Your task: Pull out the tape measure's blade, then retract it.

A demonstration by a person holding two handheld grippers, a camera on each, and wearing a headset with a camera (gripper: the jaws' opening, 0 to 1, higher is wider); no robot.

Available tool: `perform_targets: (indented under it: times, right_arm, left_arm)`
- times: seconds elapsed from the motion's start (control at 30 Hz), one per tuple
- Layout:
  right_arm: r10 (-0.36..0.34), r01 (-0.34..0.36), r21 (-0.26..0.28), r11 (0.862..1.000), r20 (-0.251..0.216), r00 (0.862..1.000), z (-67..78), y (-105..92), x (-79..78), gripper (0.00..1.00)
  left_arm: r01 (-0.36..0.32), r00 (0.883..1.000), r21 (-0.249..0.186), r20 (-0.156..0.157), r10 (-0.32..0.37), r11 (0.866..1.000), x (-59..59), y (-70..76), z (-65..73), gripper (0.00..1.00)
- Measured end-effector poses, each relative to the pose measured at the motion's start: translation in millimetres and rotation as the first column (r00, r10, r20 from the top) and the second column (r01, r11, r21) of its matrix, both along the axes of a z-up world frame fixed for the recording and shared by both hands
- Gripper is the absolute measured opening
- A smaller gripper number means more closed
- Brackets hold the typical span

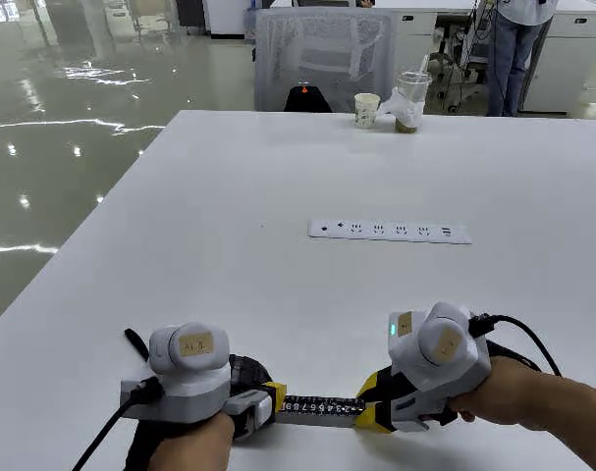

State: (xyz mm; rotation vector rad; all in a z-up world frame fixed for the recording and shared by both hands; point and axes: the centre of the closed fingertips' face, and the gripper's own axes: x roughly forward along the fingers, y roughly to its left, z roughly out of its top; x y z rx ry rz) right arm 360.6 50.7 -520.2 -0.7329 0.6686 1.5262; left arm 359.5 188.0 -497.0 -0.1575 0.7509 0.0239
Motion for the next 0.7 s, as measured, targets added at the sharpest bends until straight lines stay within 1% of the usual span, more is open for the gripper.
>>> perform_targets:
  times: [0.7]
  right_arm:
    - [0.014,-0.014,0.024,1.000,-0.008,1.000,-0.2,28.0,-3.2,0.10]
  left_arm:
    - [0.002,1.000,-0.011,-0.004,-0.002,1.000,0.7,0.0,0.2,0.60]
